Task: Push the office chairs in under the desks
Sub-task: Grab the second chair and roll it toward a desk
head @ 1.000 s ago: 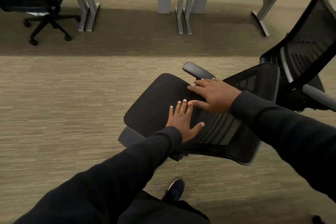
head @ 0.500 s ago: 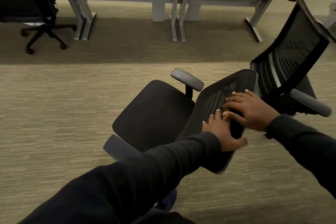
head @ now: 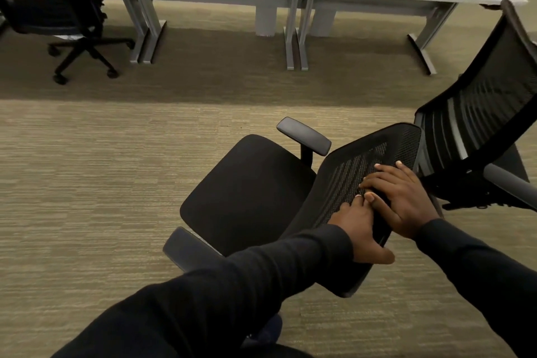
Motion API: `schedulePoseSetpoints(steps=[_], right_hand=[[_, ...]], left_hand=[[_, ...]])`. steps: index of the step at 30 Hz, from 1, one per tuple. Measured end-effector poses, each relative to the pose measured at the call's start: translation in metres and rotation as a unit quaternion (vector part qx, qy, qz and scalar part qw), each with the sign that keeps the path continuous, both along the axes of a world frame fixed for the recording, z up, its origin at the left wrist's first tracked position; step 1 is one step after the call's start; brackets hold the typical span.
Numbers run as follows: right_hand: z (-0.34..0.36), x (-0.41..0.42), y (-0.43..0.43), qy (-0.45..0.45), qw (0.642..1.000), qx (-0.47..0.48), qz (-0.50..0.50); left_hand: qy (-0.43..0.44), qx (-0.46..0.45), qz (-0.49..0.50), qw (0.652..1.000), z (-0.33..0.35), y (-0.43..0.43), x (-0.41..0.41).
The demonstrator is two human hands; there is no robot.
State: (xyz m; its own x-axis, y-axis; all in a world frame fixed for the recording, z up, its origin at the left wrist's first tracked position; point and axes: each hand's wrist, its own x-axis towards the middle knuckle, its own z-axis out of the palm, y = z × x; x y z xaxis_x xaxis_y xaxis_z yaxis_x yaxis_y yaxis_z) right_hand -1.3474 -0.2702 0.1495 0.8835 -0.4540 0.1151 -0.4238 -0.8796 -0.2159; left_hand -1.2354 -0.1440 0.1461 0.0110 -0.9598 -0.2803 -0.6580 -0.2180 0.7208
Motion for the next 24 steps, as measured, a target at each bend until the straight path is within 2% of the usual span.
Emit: schedulePoseSetpoints(steps=[8,15,24], right_hand=[[-0.003,0.047,-0.011,-0.015,1.0,-0.017,-0.014],[-0.011,0.116,-0.016,-0.012,0.998,-0.036,-0.053],[-0.02,0.228,-0.027,-0.041,0.993,-0.054,-0.096]], left_hand=[[-0.01,-0.027,-0.006,1.0,0.0,-0.012,0.054],[-0.017,-0.05,-0.009,0.999,-0.007,-0.024,0.137],[0.006,0.005,-0.043,0.999,-0.02,-0.049,0.272]])
